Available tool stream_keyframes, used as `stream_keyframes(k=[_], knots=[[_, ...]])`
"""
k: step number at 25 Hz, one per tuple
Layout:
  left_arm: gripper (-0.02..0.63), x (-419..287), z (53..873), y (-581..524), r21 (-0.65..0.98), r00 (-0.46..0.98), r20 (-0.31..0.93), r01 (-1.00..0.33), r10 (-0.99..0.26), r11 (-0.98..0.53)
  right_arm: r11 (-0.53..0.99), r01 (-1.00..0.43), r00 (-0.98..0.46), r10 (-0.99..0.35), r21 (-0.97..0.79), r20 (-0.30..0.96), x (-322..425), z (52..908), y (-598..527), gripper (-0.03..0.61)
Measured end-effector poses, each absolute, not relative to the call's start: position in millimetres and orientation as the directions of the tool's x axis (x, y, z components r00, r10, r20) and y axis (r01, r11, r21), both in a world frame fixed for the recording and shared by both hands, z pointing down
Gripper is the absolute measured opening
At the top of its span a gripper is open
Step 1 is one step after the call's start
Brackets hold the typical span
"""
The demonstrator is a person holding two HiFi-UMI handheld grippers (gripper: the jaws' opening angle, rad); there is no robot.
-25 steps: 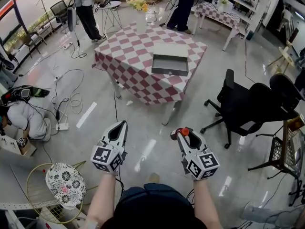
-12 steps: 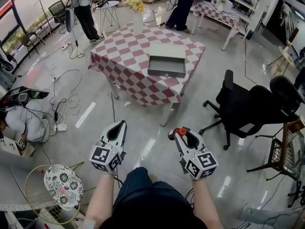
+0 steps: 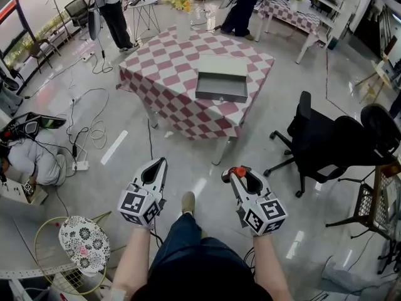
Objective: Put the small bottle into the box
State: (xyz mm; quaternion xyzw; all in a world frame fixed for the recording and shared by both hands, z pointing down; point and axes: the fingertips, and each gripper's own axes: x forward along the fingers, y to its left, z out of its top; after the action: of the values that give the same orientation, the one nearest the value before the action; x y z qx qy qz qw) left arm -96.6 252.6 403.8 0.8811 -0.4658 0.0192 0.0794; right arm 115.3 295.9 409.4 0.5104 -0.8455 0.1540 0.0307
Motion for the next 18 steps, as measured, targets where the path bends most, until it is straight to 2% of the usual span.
stream_keyframes(k=[18], knots=[[0.009,-72,402,139,0.142,0.612,0.103,-0.789,-0.784,-0.598,0.4,-0.888,-0.448,-0.866,-0.227,0.224,129,404,195,0.147]])
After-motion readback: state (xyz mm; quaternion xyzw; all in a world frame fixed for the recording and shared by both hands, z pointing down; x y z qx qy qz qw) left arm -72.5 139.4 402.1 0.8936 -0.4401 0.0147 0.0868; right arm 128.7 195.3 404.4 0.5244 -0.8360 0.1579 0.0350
